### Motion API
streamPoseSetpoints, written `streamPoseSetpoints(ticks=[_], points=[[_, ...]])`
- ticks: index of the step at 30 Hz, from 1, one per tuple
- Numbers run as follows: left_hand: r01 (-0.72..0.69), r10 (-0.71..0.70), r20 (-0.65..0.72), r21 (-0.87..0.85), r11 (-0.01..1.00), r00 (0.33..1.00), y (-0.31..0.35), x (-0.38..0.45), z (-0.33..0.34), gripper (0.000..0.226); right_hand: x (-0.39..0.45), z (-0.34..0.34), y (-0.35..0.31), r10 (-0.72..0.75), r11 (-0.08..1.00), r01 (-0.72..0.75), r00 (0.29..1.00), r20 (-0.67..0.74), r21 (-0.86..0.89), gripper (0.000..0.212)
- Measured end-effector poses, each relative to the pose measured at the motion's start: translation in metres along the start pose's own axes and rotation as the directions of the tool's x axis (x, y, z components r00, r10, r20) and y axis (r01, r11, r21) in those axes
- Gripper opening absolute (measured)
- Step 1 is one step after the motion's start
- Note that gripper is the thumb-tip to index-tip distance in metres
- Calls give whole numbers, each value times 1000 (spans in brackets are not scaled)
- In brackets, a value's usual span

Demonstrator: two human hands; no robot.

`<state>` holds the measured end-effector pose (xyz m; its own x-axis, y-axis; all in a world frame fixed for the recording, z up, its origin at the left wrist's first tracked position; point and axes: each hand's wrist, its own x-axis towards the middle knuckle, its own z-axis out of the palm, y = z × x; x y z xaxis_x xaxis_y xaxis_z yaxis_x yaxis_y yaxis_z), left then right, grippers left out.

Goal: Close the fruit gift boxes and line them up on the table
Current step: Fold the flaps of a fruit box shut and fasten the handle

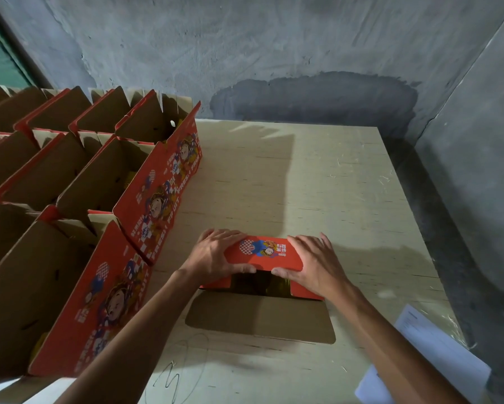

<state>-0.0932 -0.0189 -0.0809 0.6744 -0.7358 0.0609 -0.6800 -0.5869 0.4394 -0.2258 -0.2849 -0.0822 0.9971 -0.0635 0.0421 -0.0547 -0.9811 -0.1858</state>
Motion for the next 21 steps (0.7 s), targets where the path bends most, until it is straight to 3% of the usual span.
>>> streamPoseSetpoints(ticks=[9,15,21], points=[[-16,21,-29,148,989,999,10,6,-8,100,10,-6,-1,-66,990,65,998,2,-123,100],[-57,64,-34,197,979,997,15,9,-13,88,11,-8,-3,-171,979,157,980,-106,-127,75],[-182,154,164,170,969,974,4,4,-15,69,7,-13,-2,-235,950,221,971,-36,-220,65]])
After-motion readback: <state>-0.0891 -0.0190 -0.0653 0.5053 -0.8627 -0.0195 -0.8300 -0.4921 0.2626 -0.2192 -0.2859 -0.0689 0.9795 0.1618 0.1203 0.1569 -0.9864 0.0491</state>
